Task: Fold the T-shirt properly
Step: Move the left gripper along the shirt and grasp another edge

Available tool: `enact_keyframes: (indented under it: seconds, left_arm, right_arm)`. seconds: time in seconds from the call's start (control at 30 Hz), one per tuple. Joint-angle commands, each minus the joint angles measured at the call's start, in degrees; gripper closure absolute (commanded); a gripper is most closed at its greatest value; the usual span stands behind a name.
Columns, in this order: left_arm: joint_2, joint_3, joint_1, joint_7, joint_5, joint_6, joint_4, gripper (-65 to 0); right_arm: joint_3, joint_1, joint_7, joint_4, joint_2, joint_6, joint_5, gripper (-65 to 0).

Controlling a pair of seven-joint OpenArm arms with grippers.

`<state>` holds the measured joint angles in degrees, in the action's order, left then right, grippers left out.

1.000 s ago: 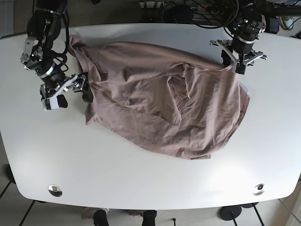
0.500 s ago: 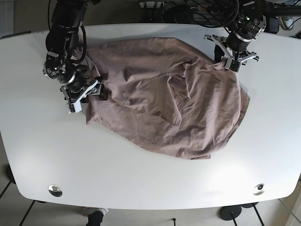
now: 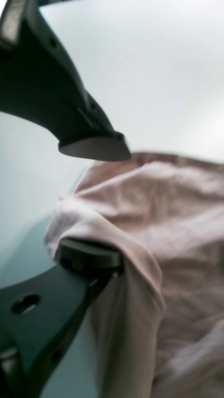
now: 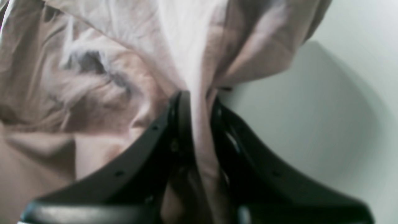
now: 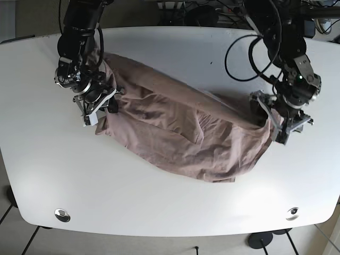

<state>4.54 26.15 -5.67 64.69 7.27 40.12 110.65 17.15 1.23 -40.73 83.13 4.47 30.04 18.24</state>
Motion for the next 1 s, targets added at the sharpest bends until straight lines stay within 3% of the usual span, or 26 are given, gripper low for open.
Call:
enact_keyframes:
  seconds: [0.03,0.13,0.33,0.43,0.5,0.53,0.7,0.77,0.83,1.0]
  left_arm:
    - [2.0,0.1,-6.2,-0.4,0.6,-0.1,-3.6,-35.1]
    - [4.5,0.0,-9.8,3.8,6.0,-0.1,-7.7,-35.1]
    - [9.2,0.7,-4.7,6.7,26.1,-0.1,-8.8,-35.3]
    - [10.1,2.3,-1.5,9.1,40.6,-0.1,-12.8,-35.3]
    - [11.1,2.3,-0.7,10.2,44.3,-0.1,-13.9,-35.3]
    - [11.1,2.7,-0.6,9.5,44.0,-0.1,-14.1,-35.1]
    - [11.0,5.2,-4.4,1.3,32.3,-0.1,-17.6,-35.1]
    - [11.0,4.2,-8.4,-2.8,26.2,-3.2,-21.8,-35.1]
    - [11.2,2.3,-14.0,-7.7,19.8,-7.6,-29.3,-35.1]
    - [11.4,-2.4,-26.3,-19.1,10.9,-8.0,-51.5,-35.1]
  right_arm:
    - [0.0,-0.9,1.2,1.1,0.4,0.24,1.0,-2.4]
    - [0.0,-0.9,1.2,1.4,0.4,0.24,1.1,-2.4]
    - [0.1,-0.8,1.2,1.2,0.4,0.24,1.1,-2.4]
    - [0.1,-0.8,1.2,1.0,0.4,0.24,1.1,-2.4]
    - [0.1,-0.8,1.2,1.0,0.4,0.24,1.1,-2.4]
    - [0.0,-0.8,1.2,1.0,0.4,0.24,1.1,-2.4]
    - [0.0,-0.9,1.2,1.0,0.4,0.24,0.7,-2.4]
    - [0.0,-0.9,1.2,1.0,0.4,0.24,0.7,-2.4]
    - [0.0,-0.9,1.2,1.0,0.4,0.24,0.7,-2.4]
    - [0.0,-0.8,1.2,1.1,0.4,0.24,0.9,-2.4]
